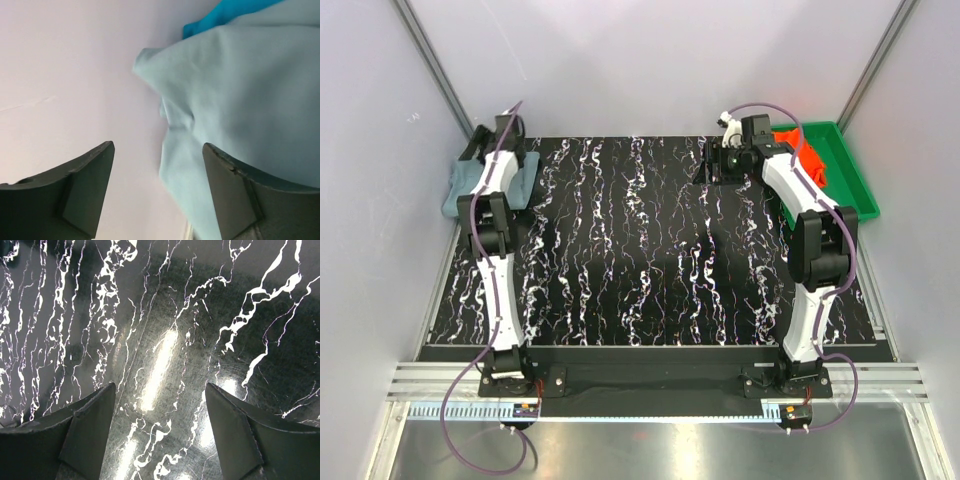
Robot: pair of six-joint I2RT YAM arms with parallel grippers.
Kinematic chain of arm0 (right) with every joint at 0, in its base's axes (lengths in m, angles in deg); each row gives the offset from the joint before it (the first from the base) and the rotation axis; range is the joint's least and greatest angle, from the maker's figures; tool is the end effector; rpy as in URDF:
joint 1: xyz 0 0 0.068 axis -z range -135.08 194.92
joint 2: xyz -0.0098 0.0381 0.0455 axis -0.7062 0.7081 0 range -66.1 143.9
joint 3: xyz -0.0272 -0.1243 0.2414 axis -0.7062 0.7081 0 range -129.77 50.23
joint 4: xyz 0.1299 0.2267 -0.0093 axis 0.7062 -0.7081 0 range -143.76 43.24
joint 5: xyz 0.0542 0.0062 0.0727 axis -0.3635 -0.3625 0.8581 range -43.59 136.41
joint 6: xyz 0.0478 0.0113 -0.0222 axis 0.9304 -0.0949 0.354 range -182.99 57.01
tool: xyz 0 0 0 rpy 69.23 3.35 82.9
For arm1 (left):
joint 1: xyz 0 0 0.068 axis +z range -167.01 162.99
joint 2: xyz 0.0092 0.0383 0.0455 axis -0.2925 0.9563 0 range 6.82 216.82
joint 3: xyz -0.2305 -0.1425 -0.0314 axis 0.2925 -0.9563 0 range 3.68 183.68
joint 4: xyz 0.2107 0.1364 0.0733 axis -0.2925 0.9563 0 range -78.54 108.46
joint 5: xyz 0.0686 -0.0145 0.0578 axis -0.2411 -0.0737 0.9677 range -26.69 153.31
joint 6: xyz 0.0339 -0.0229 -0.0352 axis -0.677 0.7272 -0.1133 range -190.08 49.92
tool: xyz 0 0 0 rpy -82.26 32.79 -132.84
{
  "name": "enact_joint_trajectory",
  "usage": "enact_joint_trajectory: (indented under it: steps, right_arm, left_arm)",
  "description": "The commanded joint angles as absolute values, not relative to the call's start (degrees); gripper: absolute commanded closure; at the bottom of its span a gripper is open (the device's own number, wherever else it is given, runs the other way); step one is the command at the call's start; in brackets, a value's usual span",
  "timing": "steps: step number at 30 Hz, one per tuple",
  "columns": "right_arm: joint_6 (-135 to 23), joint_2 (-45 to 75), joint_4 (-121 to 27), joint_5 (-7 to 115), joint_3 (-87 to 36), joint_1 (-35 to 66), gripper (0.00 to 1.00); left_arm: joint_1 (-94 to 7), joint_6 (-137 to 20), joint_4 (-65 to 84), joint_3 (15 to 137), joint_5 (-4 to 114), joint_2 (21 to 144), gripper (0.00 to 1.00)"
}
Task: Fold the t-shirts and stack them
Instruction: Neatly place the folded tshirt to the corner
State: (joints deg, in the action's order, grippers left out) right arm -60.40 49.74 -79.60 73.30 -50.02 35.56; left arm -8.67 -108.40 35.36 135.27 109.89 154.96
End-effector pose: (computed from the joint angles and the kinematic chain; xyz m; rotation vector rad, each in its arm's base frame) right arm 0.4485 0.0902 0.2640 -0.3576 2.3721 0.6626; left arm 0.5612 0.1084 0.1767 0.1547 2.3575 1.3397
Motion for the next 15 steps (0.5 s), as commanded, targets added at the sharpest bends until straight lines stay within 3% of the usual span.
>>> enact_joint_trajectory:
  steps: [1,5,6,8,9,12,15]
  right_arm:
    - [-61.24,44.56,-78.66,72.86,-53.22,35.78,0.2]
    - [-60.89,42.81,-78.23,69.27,-56.03,35.78,0.17]
    - [-60.8,42.37,-77.36,65.95,-56.03,35.78,0.16]
    - [-59.92,41.31,-76.82,61.63,-55.95,35.78,0.05]
    - [-59.48,41.13,-76.3,56.04,-55.68,35.78,0.02]
    - [-54.23,40.52,-74.72,42.52,-54.28,35.78,0.0]
    - [-52.02,40.34,-73.92,34.4,-51.57,35.78,0.0]
  left_arm:
    - [-14.1,-103.74,34.84,129.47,106.55,139.84,0.18]
    - [-16.74,-96.29,43.08,126.56,101.73,131.82,0.12]
    - [-16.74,-91.22,47.45,126.38,96.06,130.15,0.07]
    - [-16.74,-86.01,51.79,125.77,87.95,125.23,0.02]
    - [-17.87,-80.68,54.68,125.16,78.78,123.56,0.01]
    - [-19.2,-75.11,55.5,117.88,66.16,116.71,0.01]
    - [-21.66,-72.54,53.31,107.07,61.22,111.42,0.01]
